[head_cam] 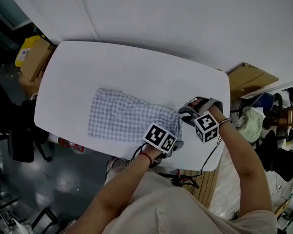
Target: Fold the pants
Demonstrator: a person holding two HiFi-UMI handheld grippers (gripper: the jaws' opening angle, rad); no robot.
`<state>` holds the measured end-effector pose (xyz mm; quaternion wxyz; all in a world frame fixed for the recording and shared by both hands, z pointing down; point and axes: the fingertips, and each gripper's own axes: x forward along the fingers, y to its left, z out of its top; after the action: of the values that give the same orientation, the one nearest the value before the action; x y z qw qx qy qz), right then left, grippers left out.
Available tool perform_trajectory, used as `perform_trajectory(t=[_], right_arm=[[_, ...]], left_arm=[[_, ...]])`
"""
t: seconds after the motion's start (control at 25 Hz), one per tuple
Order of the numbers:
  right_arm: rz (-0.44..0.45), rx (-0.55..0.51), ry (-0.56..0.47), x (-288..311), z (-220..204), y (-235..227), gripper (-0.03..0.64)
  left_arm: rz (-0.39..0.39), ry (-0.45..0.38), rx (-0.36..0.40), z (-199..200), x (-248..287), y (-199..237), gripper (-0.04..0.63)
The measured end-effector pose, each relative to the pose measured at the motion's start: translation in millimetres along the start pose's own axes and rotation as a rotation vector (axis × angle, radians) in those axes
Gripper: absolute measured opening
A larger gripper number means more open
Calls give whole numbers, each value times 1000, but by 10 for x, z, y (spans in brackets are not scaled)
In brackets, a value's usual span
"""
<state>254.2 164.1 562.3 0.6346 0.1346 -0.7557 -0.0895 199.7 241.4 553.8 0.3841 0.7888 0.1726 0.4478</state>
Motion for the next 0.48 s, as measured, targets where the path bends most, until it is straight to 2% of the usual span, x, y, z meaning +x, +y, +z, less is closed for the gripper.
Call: perform_trajectory(t=[0.12, 0.24, 0.36, 0.48], right_arm=[[-23, 114, 8, -113, -132, -27, 140], [-97, 292, -19, -203, -134, -139, 138], [-163, 509, -128, -255, 52, -279, 87], [-141, 626, -186, -150, 244, -317, 71]], left_arm=[[-26, -35, 17, 20, 77, -131, 255], [-12, -59, -24, 56, 111, -177, 264], [24, -66, -85, 37, 111, -136, 264], [43, -61, -80, -36, 122, -100, 264]])
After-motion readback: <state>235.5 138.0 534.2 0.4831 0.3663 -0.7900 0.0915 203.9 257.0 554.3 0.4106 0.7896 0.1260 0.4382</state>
